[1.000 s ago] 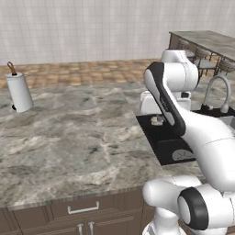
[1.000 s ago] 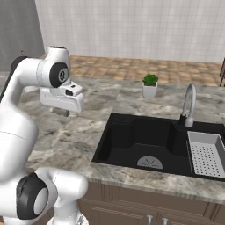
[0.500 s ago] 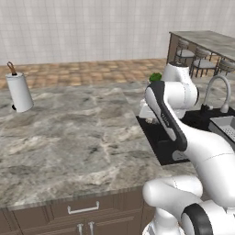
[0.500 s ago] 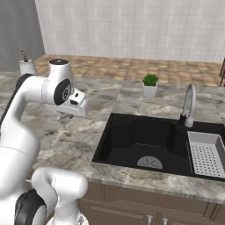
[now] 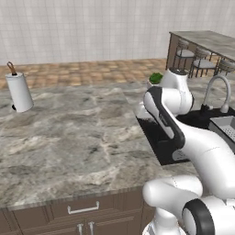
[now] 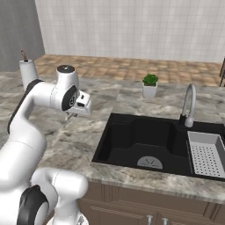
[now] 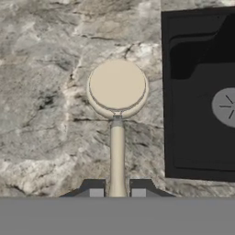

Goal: Open the cabinet. Pick the dish brush and place it next to the sink. Then close the cabinet.

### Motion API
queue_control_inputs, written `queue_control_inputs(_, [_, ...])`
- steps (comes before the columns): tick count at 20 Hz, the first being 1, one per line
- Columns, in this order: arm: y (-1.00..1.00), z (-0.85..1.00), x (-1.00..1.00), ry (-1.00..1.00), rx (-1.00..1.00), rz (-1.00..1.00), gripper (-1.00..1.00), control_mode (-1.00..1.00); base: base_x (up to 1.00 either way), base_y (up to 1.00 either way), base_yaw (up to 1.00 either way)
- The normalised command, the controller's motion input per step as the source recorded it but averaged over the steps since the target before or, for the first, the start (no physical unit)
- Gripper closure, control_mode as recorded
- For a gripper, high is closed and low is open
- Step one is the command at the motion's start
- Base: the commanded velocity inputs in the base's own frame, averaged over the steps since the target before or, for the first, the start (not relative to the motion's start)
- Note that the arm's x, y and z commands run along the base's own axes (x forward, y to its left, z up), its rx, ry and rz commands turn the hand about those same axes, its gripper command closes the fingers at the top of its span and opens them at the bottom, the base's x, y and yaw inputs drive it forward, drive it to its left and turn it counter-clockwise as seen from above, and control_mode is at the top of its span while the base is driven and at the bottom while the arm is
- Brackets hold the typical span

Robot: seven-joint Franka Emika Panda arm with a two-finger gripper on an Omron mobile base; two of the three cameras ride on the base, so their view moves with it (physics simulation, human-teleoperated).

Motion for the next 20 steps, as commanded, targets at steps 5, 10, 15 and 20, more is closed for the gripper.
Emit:
queue_control_inputs(5, [0.0,-0.08,0.09,0.09,0.0,0.0,1.0,-1.0,0.0,0.0,0.0])
queue_control_inputs(10, [0.0,-0.35,0.0,0.07,0.0,0.0,1.0,-1.0,0.0,0.0,0.0])
queue_control_inputs(15, [0.0,-0.62,0.0,0.0,0.0,0.0,1.0,-1.0,0.0,0.0,0.0])
queue_control_inputs(20, [0.0,-0.54,0.01,0.0,0.0,0.0,1.0,-1.0,0.0,0.0,0.0])
